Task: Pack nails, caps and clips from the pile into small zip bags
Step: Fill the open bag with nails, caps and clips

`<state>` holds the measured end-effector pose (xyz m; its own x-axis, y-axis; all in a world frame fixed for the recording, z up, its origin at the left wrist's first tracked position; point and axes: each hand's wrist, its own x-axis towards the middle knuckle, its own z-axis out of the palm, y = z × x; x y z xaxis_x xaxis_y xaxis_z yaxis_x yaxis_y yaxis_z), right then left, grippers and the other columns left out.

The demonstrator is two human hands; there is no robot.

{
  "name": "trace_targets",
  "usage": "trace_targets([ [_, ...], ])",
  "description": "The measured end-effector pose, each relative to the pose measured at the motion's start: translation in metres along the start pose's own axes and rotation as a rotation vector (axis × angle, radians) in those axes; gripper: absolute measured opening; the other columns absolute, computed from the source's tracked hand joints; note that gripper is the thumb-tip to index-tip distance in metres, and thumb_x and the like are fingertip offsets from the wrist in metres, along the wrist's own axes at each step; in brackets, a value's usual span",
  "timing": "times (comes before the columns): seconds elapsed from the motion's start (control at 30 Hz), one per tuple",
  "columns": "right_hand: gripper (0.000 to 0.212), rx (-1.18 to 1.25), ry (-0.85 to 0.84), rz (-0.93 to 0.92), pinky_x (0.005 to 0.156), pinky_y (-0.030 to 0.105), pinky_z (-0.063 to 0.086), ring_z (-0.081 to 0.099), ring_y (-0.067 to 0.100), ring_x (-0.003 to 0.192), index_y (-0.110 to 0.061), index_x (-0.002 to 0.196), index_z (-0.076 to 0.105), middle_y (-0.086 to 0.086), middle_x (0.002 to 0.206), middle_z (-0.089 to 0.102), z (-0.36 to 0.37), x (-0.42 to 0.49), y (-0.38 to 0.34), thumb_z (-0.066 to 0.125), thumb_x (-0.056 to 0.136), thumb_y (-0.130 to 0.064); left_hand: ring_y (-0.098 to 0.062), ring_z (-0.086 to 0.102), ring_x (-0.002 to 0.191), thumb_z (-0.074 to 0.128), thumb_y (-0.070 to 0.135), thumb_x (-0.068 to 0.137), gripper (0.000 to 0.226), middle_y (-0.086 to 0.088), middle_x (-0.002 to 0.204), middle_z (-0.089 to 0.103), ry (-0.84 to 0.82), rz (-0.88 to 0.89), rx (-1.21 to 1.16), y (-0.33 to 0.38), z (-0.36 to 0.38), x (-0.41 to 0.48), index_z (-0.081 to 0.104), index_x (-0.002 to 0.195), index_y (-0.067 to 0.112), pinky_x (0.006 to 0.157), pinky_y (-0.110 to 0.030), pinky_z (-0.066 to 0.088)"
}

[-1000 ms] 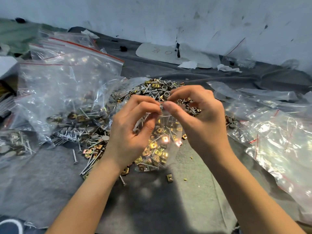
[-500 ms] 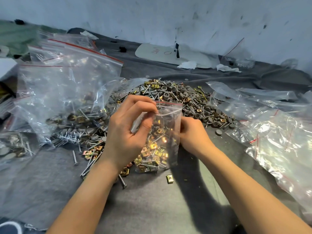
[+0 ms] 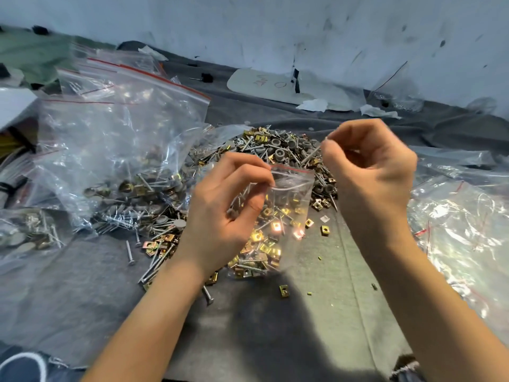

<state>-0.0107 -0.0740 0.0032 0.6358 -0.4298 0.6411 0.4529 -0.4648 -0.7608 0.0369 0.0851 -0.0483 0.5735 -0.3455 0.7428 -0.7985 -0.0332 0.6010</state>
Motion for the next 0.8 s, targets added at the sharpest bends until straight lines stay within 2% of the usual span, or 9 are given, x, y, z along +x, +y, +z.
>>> trace_targets([
  [0.07, 0.018, 0.014, -0.004, -0.063, 0.063, 0.018, 0.044, 0.055, 0.005, 0.064, -0.016, 0.080, 0.060, -0.005, 0.072, 0.061, 0.002, -0.003, -0.009, 0.065, 0.080, 0.001, -0.026, 0.060, 0.100, 0.052, 0.010, 0.089, 0.017, -0.011, 0.106, 0.059, -0.007, 0.007, 0.003, 0.003, 0.002, 0.000, 0.065, 0.094, 0.001, 0.082, -0.041, 0.055],
  [0.13, 0.015, -0.122, -0.119, -0.138, 0.066, 0.028, 0.049, 0.059, 0.013, 0.071, -0.012, 0.084, 0.061, -0.001, 0.076, 0.062, 0.003, -0.007, -0.010, 0.065, 0.080, 0.001, -0.023, 0.060, 0.098, 0.052, 0.010, 0.089, 0.017, -0.011, 0.106, 0.059, -0.009, 0.025, 0.024, 0.004, 0.003, 0.000, 0.065, 0.094, 0.000, 0.081, -0.029, 0.054],
  [0.2, 0.008, -0.257, -0.219, -0.182, 0.072, 0.037, 0.051, 0.061, 0.020, 0.079, -0.010, 0.086, 0.063, 0.001, 0.081, 0.063, 0.002, -0.009, -0.007, 0.066, 0.081, -0.004, -0.022, 0.060, 0.098, 0.052, 0.010, 0.089, 0.017, -0.011, 0.106, 0.059, -0.006, 0.036, 0.041, 0.004, 0.005, 0.000, 0.065, 0.094, 0.000, 0.082, -0.024, 0.052],
  [0.27, 0.005, -0.237, -0.192, -0.136, 0.077, 0.036, 0.051, 0.062, 0.017, 0.085, -0.015, 0.088, 0.065, -0.001, 0.087, 0.064, -0.004, -0.004, -0.001, 0.065, 0.084, -0.012, -0.022, 0.060, 0.099, 0.053, 0.010, 0.089, 0.016, -0.011, 0.106, 0.059, 0.003, 0.031, 0.033, 0.002, 0.004, 0.000, 0.065, 0.094, 0.000, 0.084, -0.030, 0.053],
  [0.33, 0.004, -0.231, -0.081, -0.041, 0.079, 0.031, 0.050, 0.062, 0.012, 0.086, -0.020, 0.088, 0.065, -0.003, 0.089, 0.066, -0.013, 0.005, 0.012, 0.063, 0.086, -0.017, -0.024, 0.060, 0.101, 0.053, 0.010, 0.090, 0.016, -0.011, 0.106, 0.059, 0.013, 0.017, 0.021, 0.000, 0.004, -0.001, 0.065, 0.094, 0.001, 0.085, -0.042, 0.053],
  [0.43, 0.012, -0.438, 0.016, 0.176, 0.085, 0.032, 0.050, 0.062, 0.015, 0.088, -0.019, 0.089, 0.067, 0.003, 0.092, 0.068, -0.031, 0.015, 0.052, 0.058, 0.086, -0.011, -0.023, 0.060, 0.102, 0.053, 0.012, 0.091, 0.015, -0.010, 0.105, 0.060, 0.027, 0.012, 0.015, -0.003, 0.004, -0.002, 0.065, 0.094, 0.004, 0.084, -0.048, 0.053],
  [0.57, 0.025, -0.722, -0.139, 0.468, 0.085, 0.024, 0.039, 0.059, 0.026, 0.106, -0.012, 0.107, 0.068, 0.013, 0.111, 0.065, -0.047, 0.006, 0.105, 0.056, 0.086, -0.006, -0.023, 0.060, 0.102, 0.053, 0.013, 0.091, 0.011, -0.009, 0.105, 0.060, 0.035, 0.011, -0.009, -0.004, 0.003, -0.002, 0.063, 0.096, 0.015, 0.085, -0.048, 0.053],
  [0.67, 0.037, -0.822, -0.256, 0.469, 0.100, 0.033, 0.037, 0.047, 0.030, 0.121, -0.018, 0.122, 0.062, 0.014, 0.127, 0.055, -0.044, -0.001, 0.118, 0.058, 0.086, -0.008, -0.026, 0.061, 0.103, 0.052, 0.014, 0.092, 0.010, -0.009, 0.105, 0.060, 0.035, -0.003, -0.010, -0.005, 0.002, -0.001, 0.061, 0.096, 0.014, 0.086, -0.051, 0.052],
  [0.8, 0.023, -0.843, -0.201, 0.433, 0.097, 0.039, 0.038, 0.044, 0.031, 0.119, -0.021, 0.110, 0.067, 0.012, 0.123, 0.054, -0.036, 0.000, 0.120, 0.067, 0.087, -0.020, -0.027, 0.061, 0.104, 0.052, 0.014, 0.092, 0.010, -0.009, 0.105, 0.060, 0.032, -0.004, 0.002, -0.006, 0.002, -0.001, 0.061, 0.097, 0.014, 0.086, -0.053, 0.051],
])
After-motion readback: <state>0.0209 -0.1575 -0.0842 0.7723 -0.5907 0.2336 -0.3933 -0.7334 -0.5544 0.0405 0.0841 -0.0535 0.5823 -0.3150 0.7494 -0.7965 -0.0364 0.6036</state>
